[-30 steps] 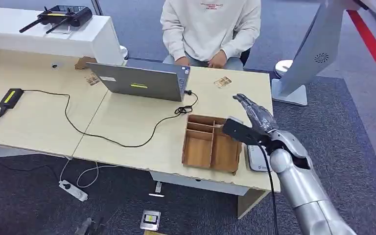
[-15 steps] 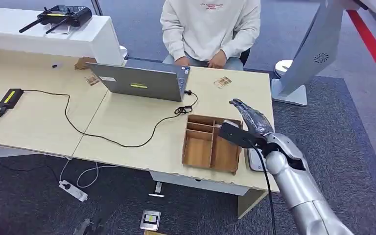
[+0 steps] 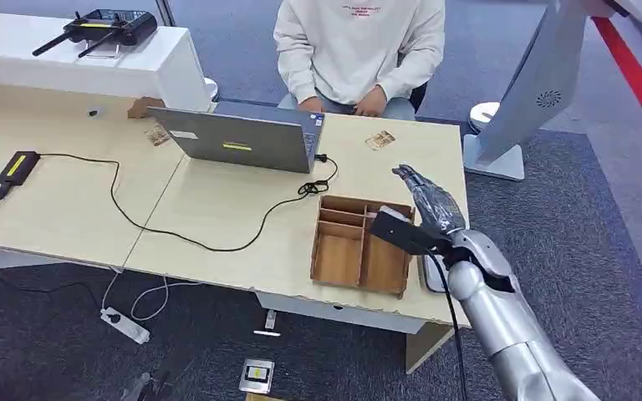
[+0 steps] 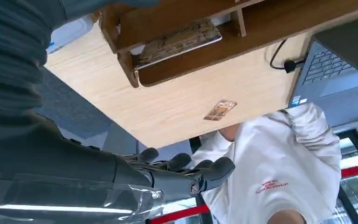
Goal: Pass the card to the sensor for recognition and then transmit it.
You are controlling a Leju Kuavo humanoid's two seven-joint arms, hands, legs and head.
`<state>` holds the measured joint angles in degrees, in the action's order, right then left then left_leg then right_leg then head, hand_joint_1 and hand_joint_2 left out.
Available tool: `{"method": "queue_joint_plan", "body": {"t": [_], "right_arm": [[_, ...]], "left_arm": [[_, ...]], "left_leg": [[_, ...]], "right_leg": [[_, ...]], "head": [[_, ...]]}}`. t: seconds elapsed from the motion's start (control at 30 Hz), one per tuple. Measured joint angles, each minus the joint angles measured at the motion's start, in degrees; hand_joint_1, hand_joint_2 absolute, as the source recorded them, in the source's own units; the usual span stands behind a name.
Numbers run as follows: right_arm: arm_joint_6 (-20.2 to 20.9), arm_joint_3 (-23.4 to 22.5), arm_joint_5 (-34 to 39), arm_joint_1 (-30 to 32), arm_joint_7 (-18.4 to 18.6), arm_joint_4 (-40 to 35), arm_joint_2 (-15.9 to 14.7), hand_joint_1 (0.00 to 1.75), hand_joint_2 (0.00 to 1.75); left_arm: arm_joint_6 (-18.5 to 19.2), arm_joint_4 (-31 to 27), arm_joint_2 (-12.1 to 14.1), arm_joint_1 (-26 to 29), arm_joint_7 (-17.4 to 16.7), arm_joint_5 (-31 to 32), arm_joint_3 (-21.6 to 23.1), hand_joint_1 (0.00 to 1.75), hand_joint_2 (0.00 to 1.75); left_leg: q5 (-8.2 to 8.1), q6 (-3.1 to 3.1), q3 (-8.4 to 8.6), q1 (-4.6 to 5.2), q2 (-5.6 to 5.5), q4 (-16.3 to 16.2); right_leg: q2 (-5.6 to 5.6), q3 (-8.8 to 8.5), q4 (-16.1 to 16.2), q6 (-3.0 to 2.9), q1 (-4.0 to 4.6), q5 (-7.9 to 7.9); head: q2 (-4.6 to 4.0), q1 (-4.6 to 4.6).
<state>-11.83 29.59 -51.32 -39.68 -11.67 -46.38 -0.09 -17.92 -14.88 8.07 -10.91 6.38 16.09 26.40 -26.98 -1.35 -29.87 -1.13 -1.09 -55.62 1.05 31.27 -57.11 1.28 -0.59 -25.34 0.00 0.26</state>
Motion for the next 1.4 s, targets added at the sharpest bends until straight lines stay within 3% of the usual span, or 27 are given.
{"method": "queue_joint_plan", "body": {"t": [0.73,0.77,0.8,0.83,1.4], "right_arm": [[-2.4,0.5,0.1,0.0,-0.4,4.4,0.3,0.00,1.75],[-2.4,0.5,0.1,0.0,-0.4,4.5,0.3,0.09,1.75],[-2.4,0.5,0.1,0.0,-0.4,4.7,0.3,1.59,1.75],[-2.4,0.5,0.1,0.0,-0.4,4.8,0.3,1.75,1.75],[0.4,0.6,1.2,-0.6,-0.2,5.4,0.2,1.75,1.75]], "left_arm": [[0.0,0.0,0.2,-0.1,0.3,-1.2,1.6,0.00,0.00],[0.0,0.0,0.2,-0.1,0.3,-1.2,1.6,0.00,0.00],[0.0,0.0,0.2,-0.1,0.3,-1.3,1.6,0.00,0.00],[0.0,0.0,0.3,-0.1,0.3,-1.3,1.7,0.00,0.00],[0.5,0.0,0.6,-0.5,-0.3,-2.2,2.5,0.00,0.00]], "left_leg": [[0.00,0.00,0.01,0.00,0.00,0.0],[0.00,0.00,0.01,0.00,0.00,0.0],[0.00,0.00,0.01,0.00,0.00,0.0],[0.00,0.00,0.01,0.00,0.00,0.0],[0.00,0.00,0.02,0.00,0.01,0.0]], "right_leg": [[0.00,0.00,0.0,0.00,0.00,0.00],[0.00,0.00,0.0,0.00,0.00,0.00],[0.00,0.00,0.0,0.00,0.00,0.00],[0.00,0.00,0.0,0.00,0.00,0.00],[0.00,0.00,0.0,0.00,0.00,0.00]], "head": [[0.00,-0.02],[0.00,0.00],[0.00,-0.02],[0.00,0.00],[0.00,0.00]]}}
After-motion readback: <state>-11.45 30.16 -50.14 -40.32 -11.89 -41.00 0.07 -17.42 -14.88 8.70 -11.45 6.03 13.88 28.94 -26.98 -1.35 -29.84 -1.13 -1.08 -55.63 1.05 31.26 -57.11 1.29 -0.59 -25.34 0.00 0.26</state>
